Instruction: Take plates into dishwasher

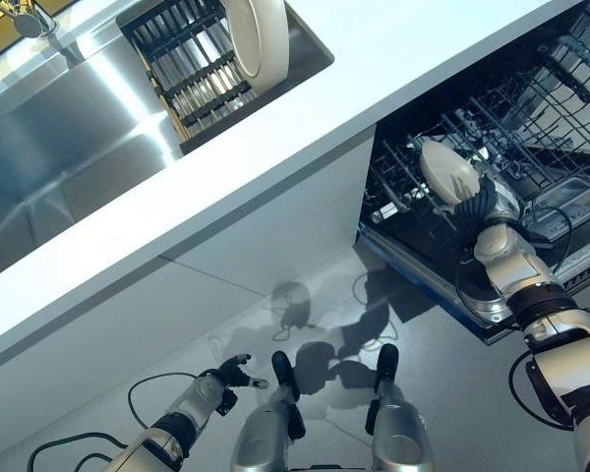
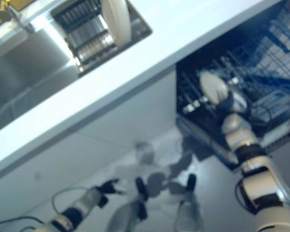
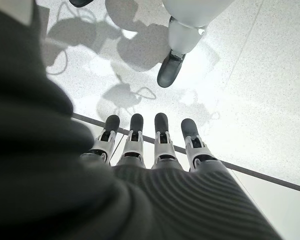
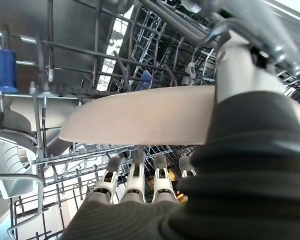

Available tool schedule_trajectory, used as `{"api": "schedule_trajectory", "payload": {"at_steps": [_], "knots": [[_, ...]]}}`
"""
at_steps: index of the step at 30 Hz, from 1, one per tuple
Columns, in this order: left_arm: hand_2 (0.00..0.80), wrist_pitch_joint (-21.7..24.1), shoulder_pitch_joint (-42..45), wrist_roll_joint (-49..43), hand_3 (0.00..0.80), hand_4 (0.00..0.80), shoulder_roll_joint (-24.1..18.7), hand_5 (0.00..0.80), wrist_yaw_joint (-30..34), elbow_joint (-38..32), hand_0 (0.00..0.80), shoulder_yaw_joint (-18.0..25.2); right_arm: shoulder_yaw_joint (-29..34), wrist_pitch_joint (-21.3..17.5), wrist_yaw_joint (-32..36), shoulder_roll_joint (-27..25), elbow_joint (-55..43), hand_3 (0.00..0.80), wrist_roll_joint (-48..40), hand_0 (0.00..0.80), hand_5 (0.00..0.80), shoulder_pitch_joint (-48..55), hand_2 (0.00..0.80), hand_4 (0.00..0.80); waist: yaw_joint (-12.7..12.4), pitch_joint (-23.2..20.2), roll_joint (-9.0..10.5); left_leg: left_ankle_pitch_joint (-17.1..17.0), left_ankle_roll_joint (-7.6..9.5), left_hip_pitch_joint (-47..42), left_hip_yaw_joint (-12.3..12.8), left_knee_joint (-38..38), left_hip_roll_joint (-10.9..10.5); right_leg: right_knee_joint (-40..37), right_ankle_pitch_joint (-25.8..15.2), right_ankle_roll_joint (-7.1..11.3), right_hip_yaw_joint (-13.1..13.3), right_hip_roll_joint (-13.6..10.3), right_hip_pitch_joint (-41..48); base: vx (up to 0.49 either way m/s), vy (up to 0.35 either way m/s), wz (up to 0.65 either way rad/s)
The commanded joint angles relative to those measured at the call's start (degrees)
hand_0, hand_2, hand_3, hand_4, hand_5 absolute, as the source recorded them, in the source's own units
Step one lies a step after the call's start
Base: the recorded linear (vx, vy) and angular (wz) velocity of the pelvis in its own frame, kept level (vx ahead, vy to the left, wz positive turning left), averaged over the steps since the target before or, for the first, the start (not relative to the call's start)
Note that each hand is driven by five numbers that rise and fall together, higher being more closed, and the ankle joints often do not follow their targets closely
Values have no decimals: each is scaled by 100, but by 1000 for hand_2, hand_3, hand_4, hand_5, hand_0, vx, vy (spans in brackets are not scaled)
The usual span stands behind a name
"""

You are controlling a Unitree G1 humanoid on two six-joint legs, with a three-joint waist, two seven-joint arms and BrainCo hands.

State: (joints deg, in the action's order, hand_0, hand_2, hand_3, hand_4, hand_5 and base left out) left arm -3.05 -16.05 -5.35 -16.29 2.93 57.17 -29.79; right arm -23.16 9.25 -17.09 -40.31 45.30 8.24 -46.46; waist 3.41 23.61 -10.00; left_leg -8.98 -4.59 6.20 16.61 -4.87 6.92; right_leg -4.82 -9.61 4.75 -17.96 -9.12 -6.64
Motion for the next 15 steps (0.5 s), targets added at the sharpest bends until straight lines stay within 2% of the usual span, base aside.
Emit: {"api": "schedule_trajectory", "payload": {"at_steps": [1,10,15], "knots": [[0,20,-274,173,0,0,-134,0,25,107,0,-201,-213,-205,-92,222,-240,0,-125,0,0,-96,0,0,-219,67,298,116,-246,139,125,-13,-8,522,481,140,47,-21,-321,0,0,0],[0,38,-128,150,0,0,-127,0,-48,123,0,-96,110,-485,-880,207,-1022,0,-142,0,0,101,0,0,-175,34,421,142,-235,76,137,-13,12,492,474,144,54,30,-245,0,0,0],[0,32,-39,136,0,0,-134,0,-98,126,0,6,421,-572,-1045,179,-1659,0,-162,0,0,376,0,0,-117,-17,556,166,-225,23,180,-13,44,433,458,161,66,76,-175,0,0,0]]}}
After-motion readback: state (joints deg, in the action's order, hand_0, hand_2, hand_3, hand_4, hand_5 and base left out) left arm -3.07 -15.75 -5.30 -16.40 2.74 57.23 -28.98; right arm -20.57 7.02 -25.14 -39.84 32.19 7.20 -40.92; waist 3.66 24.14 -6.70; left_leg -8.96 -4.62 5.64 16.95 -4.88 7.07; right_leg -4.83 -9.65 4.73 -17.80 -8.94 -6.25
